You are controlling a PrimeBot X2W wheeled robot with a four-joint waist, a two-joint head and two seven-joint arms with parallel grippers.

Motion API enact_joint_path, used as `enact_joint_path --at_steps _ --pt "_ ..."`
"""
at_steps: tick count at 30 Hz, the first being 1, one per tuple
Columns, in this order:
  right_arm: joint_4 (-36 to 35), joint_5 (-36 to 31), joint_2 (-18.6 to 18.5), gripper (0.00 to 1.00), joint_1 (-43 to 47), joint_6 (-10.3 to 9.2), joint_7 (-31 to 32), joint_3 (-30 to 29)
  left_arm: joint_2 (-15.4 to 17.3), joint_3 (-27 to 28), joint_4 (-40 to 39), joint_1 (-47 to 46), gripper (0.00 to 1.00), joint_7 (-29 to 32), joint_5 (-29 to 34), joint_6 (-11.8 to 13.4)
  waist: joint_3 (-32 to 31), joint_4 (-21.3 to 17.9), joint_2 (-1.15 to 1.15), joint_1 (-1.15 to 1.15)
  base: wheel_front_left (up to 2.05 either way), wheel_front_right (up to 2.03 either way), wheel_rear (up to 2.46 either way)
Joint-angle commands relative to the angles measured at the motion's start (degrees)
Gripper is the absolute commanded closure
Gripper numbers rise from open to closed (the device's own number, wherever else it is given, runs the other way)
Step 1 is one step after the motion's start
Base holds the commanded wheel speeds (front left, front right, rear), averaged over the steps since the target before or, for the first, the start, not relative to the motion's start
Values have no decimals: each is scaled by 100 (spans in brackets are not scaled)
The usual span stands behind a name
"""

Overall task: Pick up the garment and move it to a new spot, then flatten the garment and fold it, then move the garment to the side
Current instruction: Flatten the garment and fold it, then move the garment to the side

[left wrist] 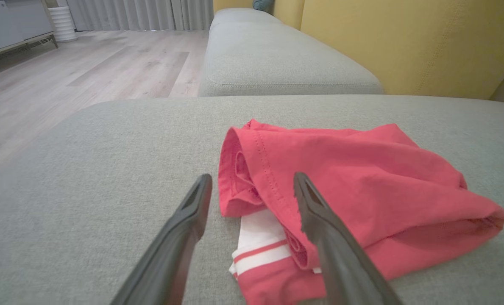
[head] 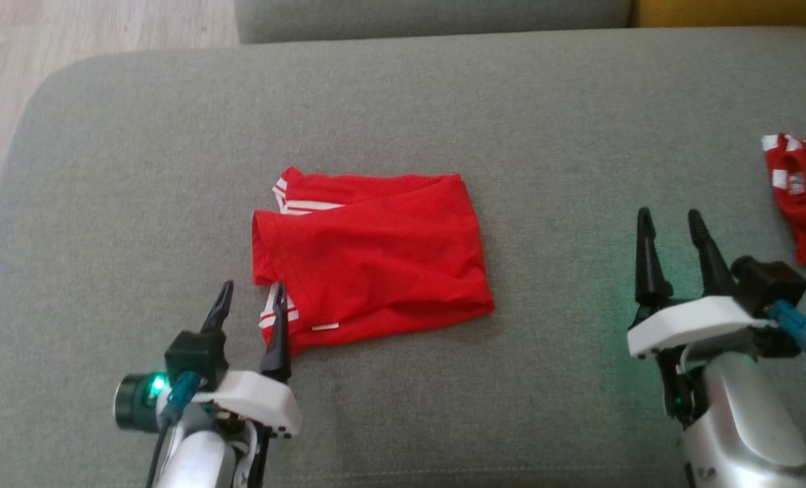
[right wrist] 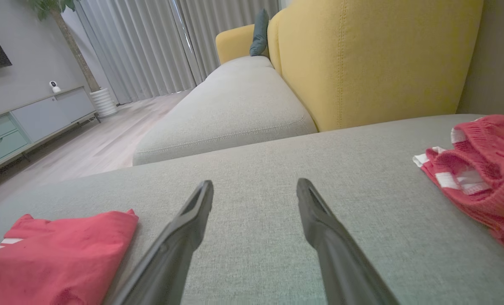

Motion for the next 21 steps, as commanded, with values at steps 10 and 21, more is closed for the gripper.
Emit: enact_joint_path --at_steps 10,21 --pt "-10 107 49 0 180 37 -61 303 17 336 -257 78 0 -71 37 94 -195 -63 0 0 0 0 0" --pt "195 180 49 0 -79 37 -61 717 17 168 -347 -93 0 -71 -38 103 153 149 0 0 0 0 0"
